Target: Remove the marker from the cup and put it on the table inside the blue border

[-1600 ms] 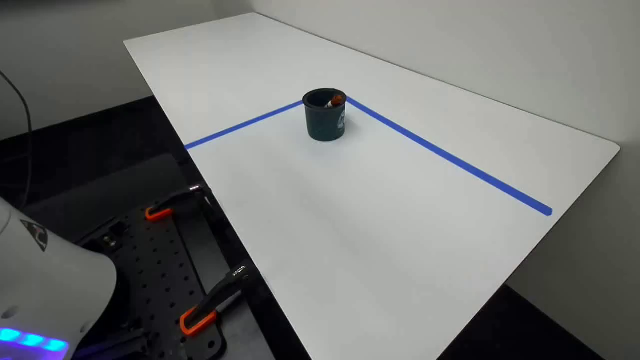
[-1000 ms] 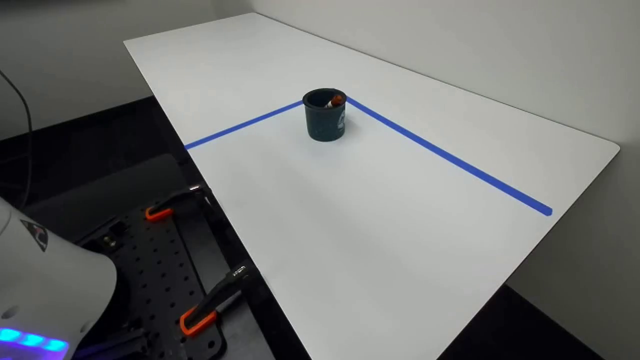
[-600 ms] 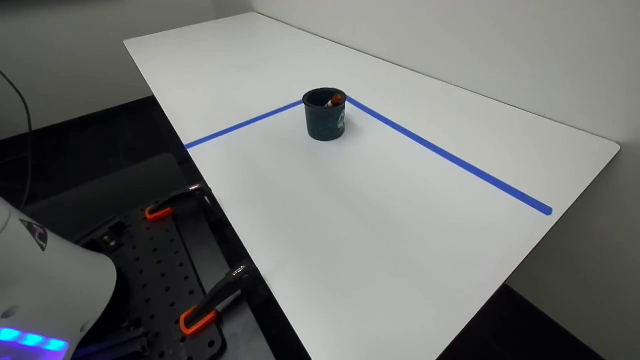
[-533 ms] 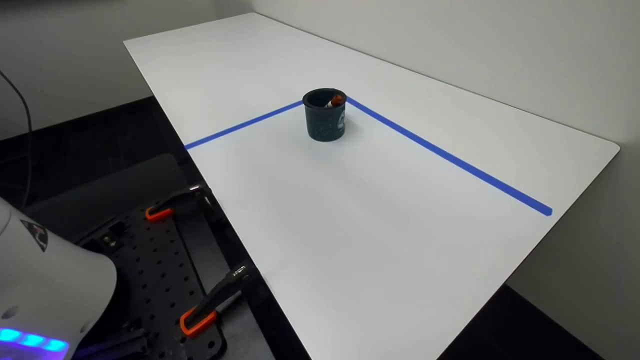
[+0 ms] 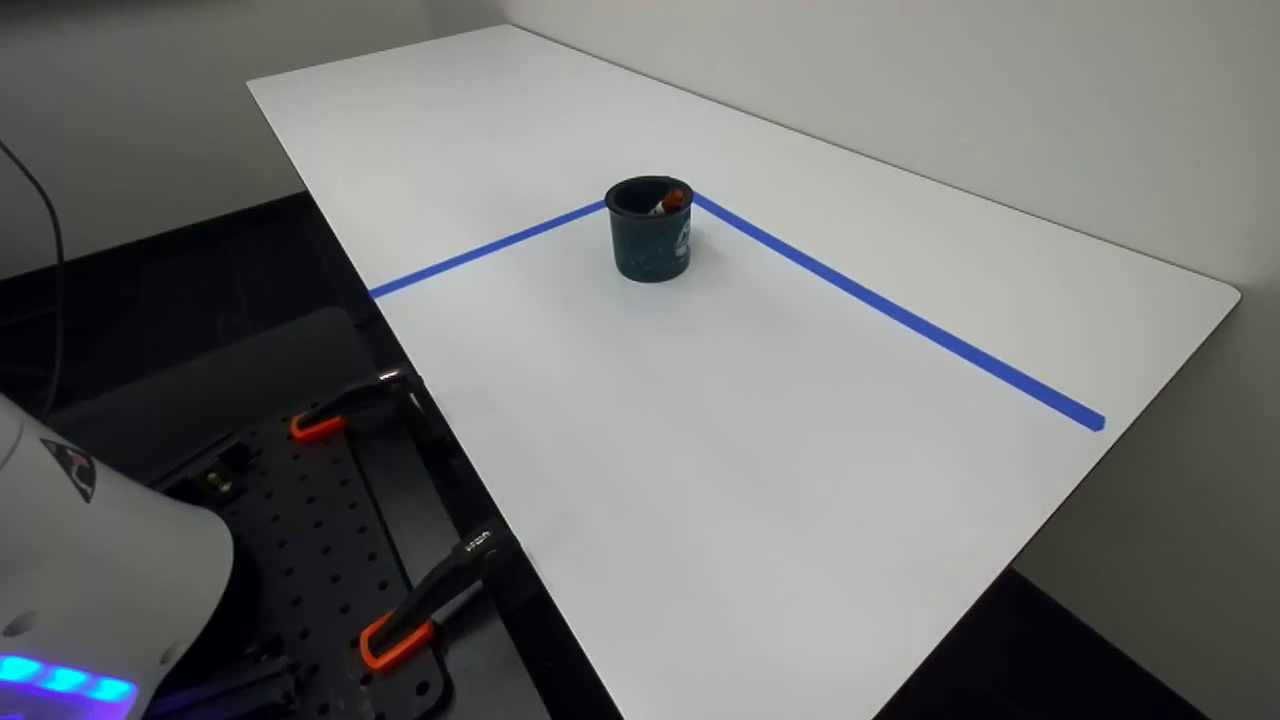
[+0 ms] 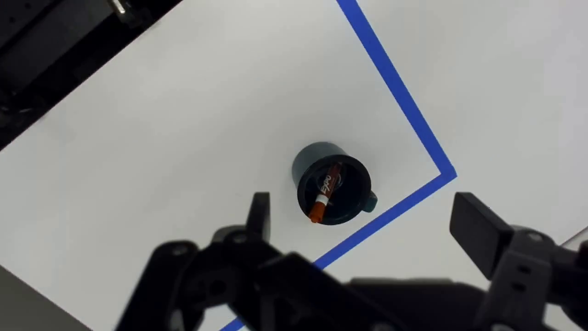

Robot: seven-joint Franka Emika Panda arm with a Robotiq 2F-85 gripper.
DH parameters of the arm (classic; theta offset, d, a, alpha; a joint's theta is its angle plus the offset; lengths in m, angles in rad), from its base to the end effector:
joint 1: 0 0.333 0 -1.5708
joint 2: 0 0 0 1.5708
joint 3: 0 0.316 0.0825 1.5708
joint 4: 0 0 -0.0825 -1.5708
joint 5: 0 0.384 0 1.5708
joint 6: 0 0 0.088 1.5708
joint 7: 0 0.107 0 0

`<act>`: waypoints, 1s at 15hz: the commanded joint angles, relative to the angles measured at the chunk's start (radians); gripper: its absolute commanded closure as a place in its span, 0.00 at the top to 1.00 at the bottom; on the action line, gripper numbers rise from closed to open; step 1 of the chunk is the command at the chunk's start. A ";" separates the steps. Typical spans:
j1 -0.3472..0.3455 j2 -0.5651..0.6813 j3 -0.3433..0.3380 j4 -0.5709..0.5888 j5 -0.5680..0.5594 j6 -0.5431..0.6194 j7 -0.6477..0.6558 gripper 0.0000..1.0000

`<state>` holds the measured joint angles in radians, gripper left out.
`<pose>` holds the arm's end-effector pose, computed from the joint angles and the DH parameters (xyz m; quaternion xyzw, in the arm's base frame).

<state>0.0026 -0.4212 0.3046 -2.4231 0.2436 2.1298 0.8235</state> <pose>0.4086 0.1467 0.4661 -0.9447 0.3195 -0.0259 0.0692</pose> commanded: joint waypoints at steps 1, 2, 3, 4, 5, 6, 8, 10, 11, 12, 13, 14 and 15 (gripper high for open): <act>-0.013 0.138 0.007 0.031 -0.053 0.111 0.192 1.00; -0.006 0.180 -0.003 0.034 -0.066 0.148 0.213 1.00; -0.004 0.224 -0.008 0.037 -0.093 0.183 0.250 1.00; 0.002 0.265 -0.015 0.043 -0.112 0.210 0.277 1.00; 0.010 0.299 -0.021 0.043 -0.133 0.239 0.302 1.00; 0.018 0.334 -0.028 0.047 -0.153 0.264 0.327 1.00; 0.037 0.398 -0.045 0.058 -0.185 0.309 0.365 1.00; 0.059 0.459 -0.067 0.082 -0.203 0.333 0.386 1.00; 0.073 0.488 -0.079 0.093 -0.204 0.347 0.392 1.00; 0.084 0.519 -0.091 0.103 -0.205 0.365 0.394 1.00; 0.097 0.546 -0.104 0.112 -0.210 0.382 0.405 1.00; 0.108 0.570 -0.116 0.121 -0.210 0.400 0.406 1.00; 0.121 0.593 -0.132 0.126 -0.219 0.422 0.411 1.00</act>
<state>0.0807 0.1032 0.2146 -2.3345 0.0543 2.5046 1.1862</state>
